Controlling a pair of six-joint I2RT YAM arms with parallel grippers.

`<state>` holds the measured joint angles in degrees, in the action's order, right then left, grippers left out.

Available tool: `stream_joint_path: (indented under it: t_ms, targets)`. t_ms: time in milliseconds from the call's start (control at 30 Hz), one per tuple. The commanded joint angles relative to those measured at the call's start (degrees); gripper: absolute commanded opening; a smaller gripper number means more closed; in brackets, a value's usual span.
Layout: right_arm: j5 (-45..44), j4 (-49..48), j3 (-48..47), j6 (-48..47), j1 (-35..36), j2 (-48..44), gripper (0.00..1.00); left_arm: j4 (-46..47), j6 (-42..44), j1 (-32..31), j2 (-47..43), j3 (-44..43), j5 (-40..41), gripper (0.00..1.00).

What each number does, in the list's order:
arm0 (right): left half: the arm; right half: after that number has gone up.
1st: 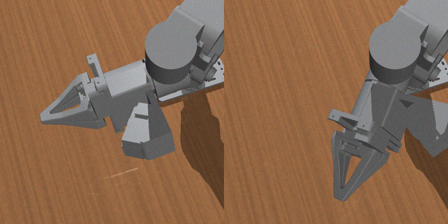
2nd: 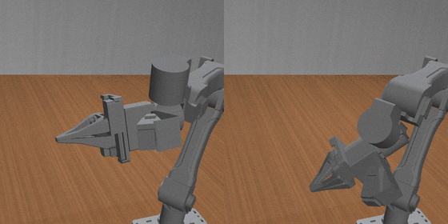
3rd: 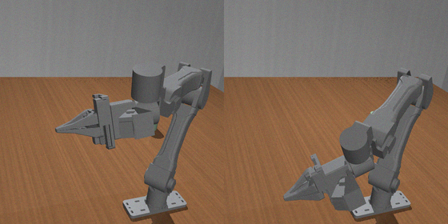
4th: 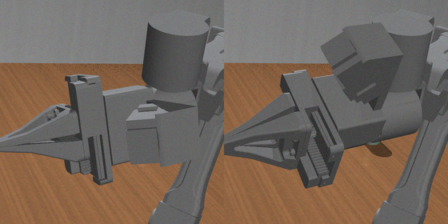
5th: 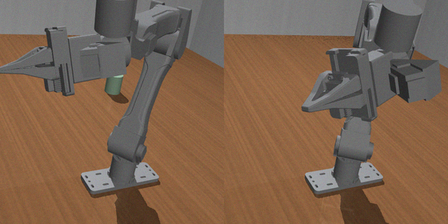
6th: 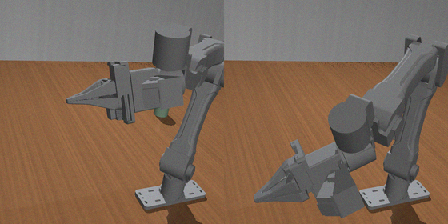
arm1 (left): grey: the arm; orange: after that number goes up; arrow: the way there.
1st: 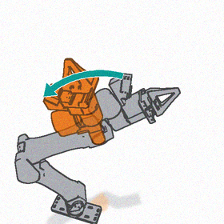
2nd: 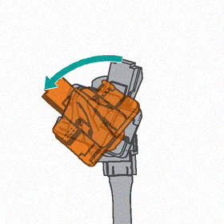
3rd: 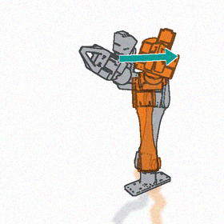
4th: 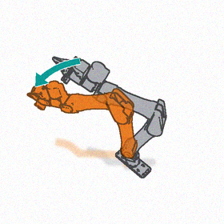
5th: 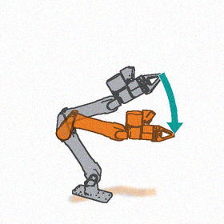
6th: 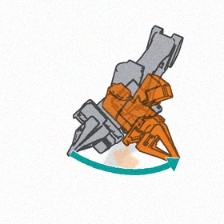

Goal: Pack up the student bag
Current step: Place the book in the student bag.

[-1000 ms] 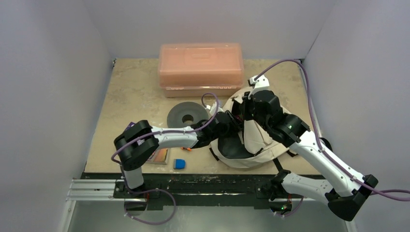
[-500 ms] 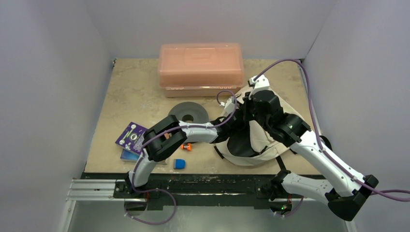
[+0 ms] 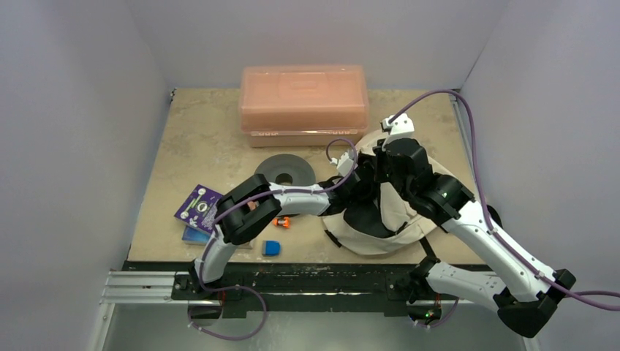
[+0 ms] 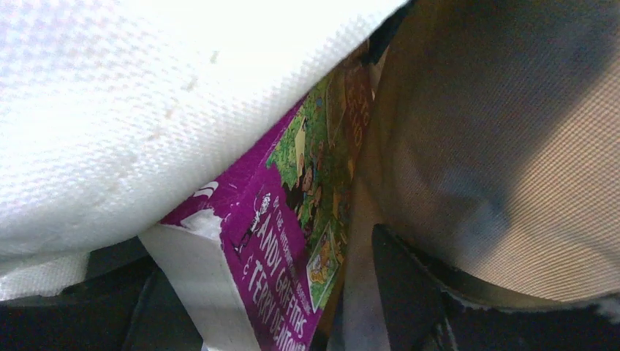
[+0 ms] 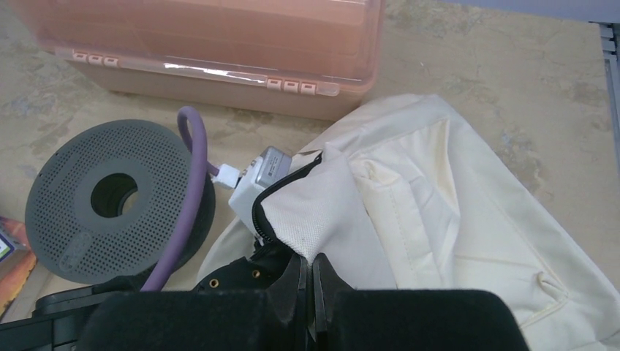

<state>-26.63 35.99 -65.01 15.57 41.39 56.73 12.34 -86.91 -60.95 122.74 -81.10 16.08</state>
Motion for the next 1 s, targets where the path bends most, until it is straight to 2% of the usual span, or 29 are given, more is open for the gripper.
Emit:
stream_joint_path:
  t_ms: [0, 167, 233, 333, 400, 533, 833, 967]
  targets:
    - [-3.1, -3.7, -2.1, -0.7, -0.1, -1.1, 0.0, 0.3, -0.4, 0.1, -6.6, 2.4, 0.2, 0.76]
    - [-3.6, -3.3, -1.9, -0.7, -0.3, -0.6, 0.0, 0.5, -3.4, 0.9, -9.4, 5.3, -3.7, 0.84]
    - [-3.9, -3.2, -1.7, -0.7, -0.4, -0.6, 0.0, -1.9, -2.8, 1.0, -11.1, 5.4, -3.9, 0.85]
    - [-4.7, -3.1, -1.4, -0.7, -0.5, -0.5, 0.0, -9.8, -3.6, 1.6, -13.3, 3.8, -5.6, 0.95]
    - [-5.1, -3.0, -1.2, -0.7, -0.5, -0.3, 0.0, -16.2, -4.0, 2.1, -13.8, 1.9, -7.8, 0.99]
    - [-5.4, -2.9, -0.8, -0.5, -0.7, 0.0, 0.0, -15.7, -3.4, 2.2, -16.3, 4.4, -9.8, 1.0]
    - [-5.8, -2.4, 0.6, 0.4, -0.8, 0.3, 0.0, -26.4, 12.4, 2.2, -25.4, 3.9, -5.8, 1.0]
    - [-6.5, -2.3, 1.4, 0.4, -0.9, 0.2, 0.0, -26.2, 19.4, 2.1, -32.6, 9.2, -5.0, 1.0]
